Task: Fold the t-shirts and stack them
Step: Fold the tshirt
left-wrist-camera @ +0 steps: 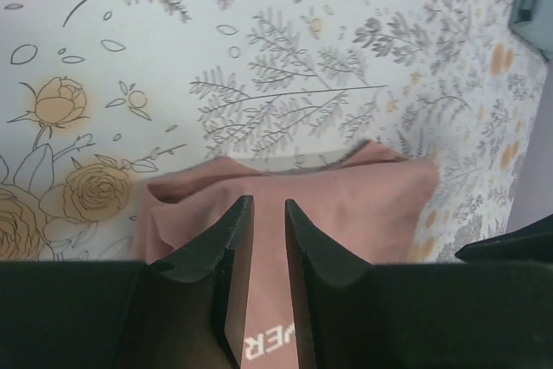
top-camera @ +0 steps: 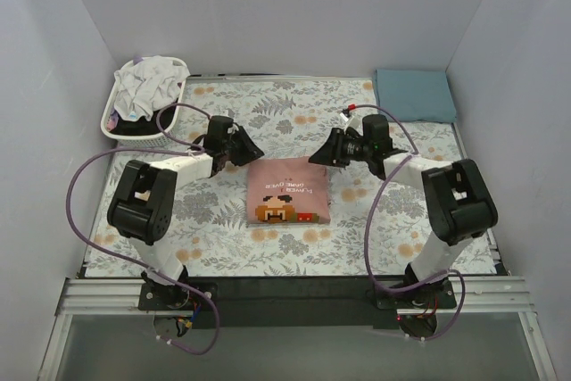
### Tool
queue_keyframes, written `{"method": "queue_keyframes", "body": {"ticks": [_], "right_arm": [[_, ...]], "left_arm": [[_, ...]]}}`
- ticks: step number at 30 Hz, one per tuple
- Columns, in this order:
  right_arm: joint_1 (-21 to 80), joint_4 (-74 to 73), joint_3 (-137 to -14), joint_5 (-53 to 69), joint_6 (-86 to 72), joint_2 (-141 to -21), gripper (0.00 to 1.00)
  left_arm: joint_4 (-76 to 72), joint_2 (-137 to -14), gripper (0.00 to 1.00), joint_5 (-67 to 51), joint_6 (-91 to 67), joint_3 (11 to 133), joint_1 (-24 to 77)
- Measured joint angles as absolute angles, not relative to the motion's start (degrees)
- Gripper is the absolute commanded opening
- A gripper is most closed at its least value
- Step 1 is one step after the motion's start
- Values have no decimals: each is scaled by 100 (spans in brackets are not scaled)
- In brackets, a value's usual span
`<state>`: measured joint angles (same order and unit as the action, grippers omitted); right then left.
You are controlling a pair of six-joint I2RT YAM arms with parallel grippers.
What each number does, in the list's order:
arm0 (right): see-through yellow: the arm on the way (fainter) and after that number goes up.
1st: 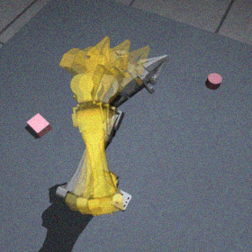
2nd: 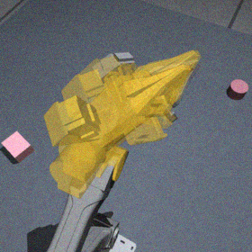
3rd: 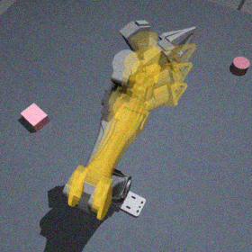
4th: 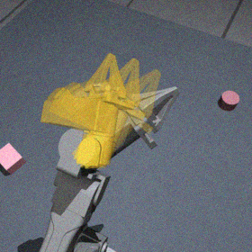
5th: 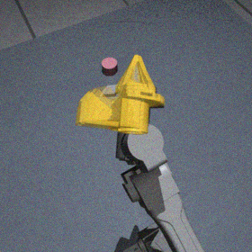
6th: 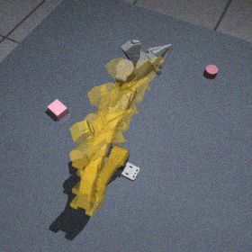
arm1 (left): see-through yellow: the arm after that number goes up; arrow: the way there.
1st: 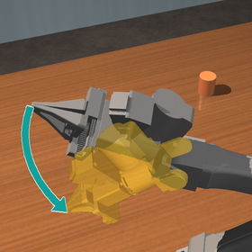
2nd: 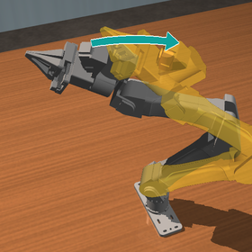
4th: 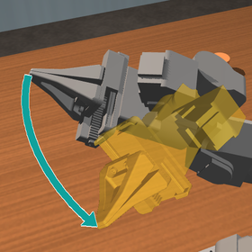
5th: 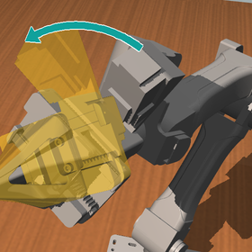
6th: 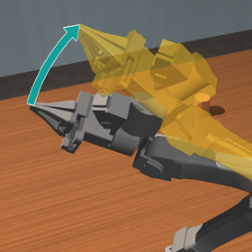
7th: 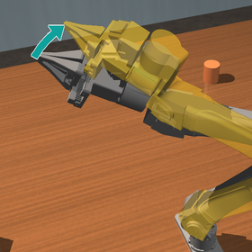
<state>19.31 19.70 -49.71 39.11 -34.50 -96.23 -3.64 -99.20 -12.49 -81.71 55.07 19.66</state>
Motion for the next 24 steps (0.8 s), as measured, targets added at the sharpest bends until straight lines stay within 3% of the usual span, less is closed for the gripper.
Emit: {"method": "queue_keyframes", "body": {"ticks": [12, 18, 24], "right_arm": [[1542, 3760, -5367, 4338, -4475, -11815, 42], [1439, 3892, -4877, 4344, -4499, -11310, 45], [1616, 3979, -4298, 4569, -4591, -10020, 48]], "left_arm": [[-1372, -10748, 17, -1892, -8833, 5094, 1422], [-1256, -10304, 21, -1951, -8927, 4746, 1372], [-799, -8895, 23, -1780, -8871, 4460, 1636]]}}
